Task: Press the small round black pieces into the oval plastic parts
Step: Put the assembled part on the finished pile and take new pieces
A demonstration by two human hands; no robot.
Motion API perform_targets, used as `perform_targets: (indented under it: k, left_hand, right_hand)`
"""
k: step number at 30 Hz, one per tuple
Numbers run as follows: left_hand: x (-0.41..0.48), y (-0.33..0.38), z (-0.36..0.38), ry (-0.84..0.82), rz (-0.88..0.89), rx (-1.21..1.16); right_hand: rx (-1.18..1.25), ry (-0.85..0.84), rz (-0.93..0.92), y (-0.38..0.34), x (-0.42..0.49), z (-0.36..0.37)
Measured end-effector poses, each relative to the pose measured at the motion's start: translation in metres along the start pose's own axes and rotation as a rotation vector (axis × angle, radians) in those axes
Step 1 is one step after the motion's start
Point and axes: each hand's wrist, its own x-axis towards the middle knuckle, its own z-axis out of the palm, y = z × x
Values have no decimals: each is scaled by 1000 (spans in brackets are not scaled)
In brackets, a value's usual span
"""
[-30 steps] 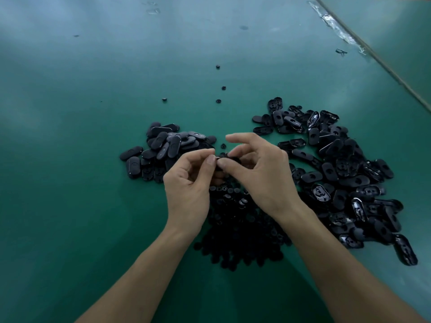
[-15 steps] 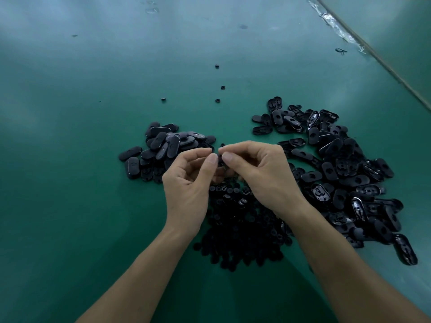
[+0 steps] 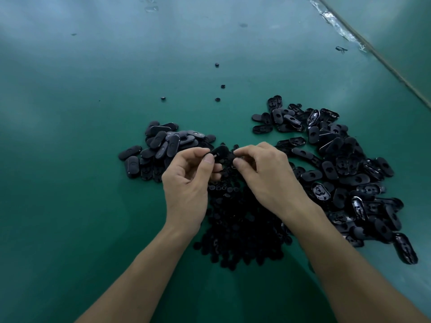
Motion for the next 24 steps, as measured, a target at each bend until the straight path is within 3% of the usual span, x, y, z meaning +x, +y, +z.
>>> perform_targets:
  k: [4,13,24]
  left_hand:
    - [1,-1,1,8,-7,-17]
    - [-2,1,1,-51,39,61]
    - [-2,1,-2,-64,84,123]
  right_hand:
    - [-107,-53,9,0,-4,2]
    - [-70,-59,46,-5,-1,2]
    - [28,38,-19,-6,-2,1]
